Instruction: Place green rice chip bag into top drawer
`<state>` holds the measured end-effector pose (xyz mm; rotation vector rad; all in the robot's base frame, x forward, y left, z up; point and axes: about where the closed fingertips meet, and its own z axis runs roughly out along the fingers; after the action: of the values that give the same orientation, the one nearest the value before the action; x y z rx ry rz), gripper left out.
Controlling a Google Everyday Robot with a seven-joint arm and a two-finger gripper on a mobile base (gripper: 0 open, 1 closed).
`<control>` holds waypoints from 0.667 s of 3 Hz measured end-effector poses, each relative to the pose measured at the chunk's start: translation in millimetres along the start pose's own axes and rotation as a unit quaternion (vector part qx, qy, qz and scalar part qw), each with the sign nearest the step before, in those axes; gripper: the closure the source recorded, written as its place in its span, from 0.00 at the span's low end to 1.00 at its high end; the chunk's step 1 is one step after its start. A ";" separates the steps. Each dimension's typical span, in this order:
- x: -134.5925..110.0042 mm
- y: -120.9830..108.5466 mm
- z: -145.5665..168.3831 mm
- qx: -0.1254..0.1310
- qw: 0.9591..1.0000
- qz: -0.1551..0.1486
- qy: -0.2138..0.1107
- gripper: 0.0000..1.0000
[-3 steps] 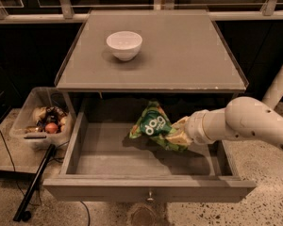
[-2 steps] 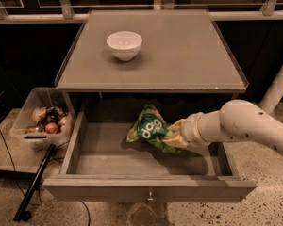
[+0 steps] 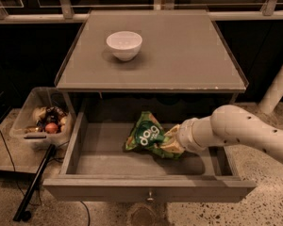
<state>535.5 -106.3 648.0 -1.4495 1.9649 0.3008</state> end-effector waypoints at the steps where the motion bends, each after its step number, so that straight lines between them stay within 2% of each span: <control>1: 5.9 2.1 5.5 0.004 1.000 0.004 0.012 1.00; 2: 6.1 2.3 5.7 0.004 1.000 0.005 0.012 0.82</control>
Offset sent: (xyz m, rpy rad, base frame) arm -0.0007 -0.0006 -0.0070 -0.0163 0.0064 -0.0131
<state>534.6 -107.0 639.4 -1.4453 1.9907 0.2818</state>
